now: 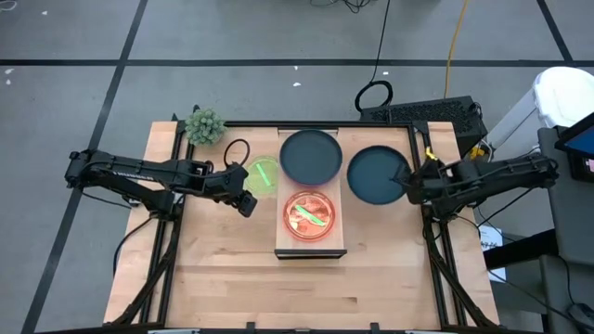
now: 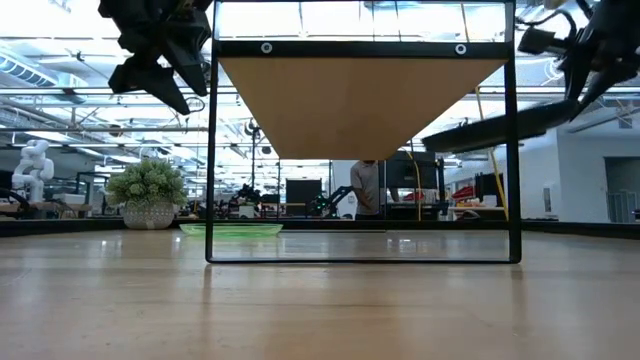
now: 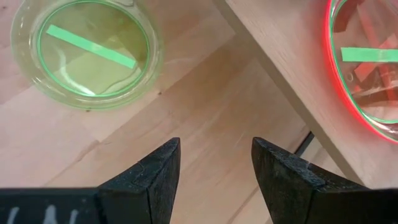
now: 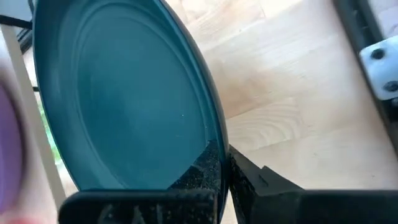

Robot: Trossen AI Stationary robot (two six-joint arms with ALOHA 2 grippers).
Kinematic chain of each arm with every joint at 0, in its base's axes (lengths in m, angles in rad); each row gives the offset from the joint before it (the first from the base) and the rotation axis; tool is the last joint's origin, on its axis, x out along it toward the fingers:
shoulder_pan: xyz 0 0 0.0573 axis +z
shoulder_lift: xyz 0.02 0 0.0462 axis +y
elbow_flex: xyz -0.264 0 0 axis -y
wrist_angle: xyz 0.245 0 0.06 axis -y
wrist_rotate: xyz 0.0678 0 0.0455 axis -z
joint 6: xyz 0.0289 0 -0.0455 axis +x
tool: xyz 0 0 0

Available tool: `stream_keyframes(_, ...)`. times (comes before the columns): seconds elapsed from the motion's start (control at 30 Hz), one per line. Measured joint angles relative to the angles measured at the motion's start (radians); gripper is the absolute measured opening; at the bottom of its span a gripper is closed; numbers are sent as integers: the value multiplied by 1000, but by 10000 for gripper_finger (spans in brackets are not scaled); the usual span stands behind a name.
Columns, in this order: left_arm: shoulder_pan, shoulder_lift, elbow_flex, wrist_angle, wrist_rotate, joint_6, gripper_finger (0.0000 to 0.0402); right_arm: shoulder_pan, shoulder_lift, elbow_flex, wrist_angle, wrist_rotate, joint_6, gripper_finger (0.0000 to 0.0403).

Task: Place and stack plates onto a shelf
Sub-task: Stack the dark green plate on top of the other dark green plate on the shelf

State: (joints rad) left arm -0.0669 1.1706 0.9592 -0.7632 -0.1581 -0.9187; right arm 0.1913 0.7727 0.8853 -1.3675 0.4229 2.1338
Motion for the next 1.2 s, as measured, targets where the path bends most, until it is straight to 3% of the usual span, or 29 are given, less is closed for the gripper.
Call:
stream_keyframes(0.17, 0, 0, 0, -5, 0, 8, 202, 0, 0, 71, -68, 2, -5, 0)
stream_keyframes(0.67, 0, 0, 0, -20, 1, 8, 202, -2, 19, 238, -50, 201, -30, 0)
stream_keyframes(0.8, 0, 0, 0, -20, 1, 2, 202, -10, 55, 281, -48, 207, -28, 0)
stream_keyframes(1.2, 0, 0, 0, -20, 5, -3, 202, -97, 138, 333, 158, 203, -196, 0)
